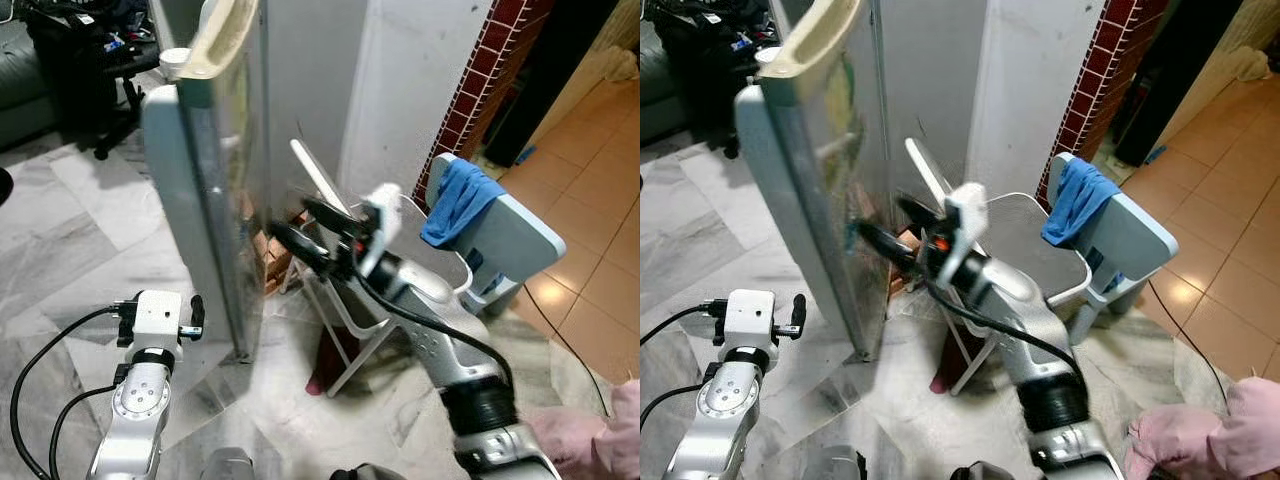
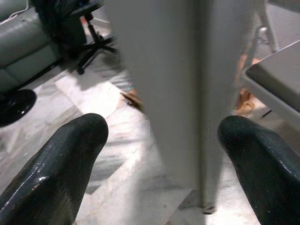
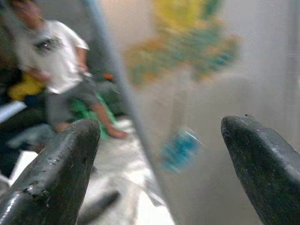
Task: Restocking fridge
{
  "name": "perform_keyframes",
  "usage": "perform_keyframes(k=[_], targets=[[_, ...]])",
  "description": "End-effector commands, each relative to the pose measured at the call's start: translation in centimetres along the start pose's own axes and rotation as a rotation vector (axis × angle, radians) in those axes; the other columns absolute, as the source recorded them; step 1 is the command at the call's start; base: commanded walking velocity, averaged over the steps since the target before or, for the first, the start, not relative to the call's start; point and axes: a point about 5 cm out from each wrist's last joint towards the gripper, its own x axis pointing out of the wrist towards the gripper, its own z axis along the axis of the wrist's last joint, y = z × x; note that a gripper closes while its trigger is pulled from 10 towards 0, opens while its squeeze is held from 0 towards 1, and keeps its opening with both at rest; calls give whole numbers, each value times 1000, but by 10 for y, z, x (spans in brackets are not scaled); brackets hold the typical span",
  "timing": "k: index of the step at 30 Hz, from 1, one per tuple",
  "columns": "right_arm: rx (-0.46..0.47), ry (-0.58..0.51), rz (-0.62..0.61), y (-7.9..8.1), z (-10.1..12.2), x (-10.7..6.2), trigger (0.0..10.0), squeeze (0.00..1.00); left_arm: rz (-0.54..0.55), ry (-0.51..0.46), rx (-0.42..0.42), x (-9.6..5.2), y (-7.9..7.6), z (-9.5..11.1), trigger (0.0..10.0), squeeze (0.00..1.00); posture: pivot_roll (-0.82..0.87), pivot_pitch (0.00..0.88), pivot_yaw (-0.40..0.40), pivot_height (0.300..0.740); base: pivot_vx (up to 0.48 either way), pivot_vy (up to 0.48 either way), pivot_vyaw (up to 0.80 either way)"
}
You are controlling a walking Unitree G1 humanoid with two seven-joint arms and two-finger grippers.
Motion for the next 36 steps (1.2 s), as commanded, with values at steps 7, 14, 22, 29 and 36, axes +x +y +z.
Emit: perform_keyframes(k=[7,14,22,29,36], targets=[[-104,54,-166,-17,-13,-23,10000,0,-148,22,25,18,-14,2,10000,0,132,27,-47,740,0,0,0],[-174,29,-273,-23,-10,-32,10000,0,30,-22,63,60,31,30,10000,0,110,16,-44,740,0,0,0],[-215,17,-374,-30,-11,-46,10000,0,475,-61,110,69,143,64,10000,0,93,12,-34,740,0,0,0],[-231,30,-392,-31,-16,-49,10000,0,539,-60,76,54,146,39,10000,0,101,17,-37,740,0,0,0],[-262,35,-447,-35,-20,-52,10000,0,309,-108,45,48,76,21,10000,0,113,20,-43,740,0,0,0]])
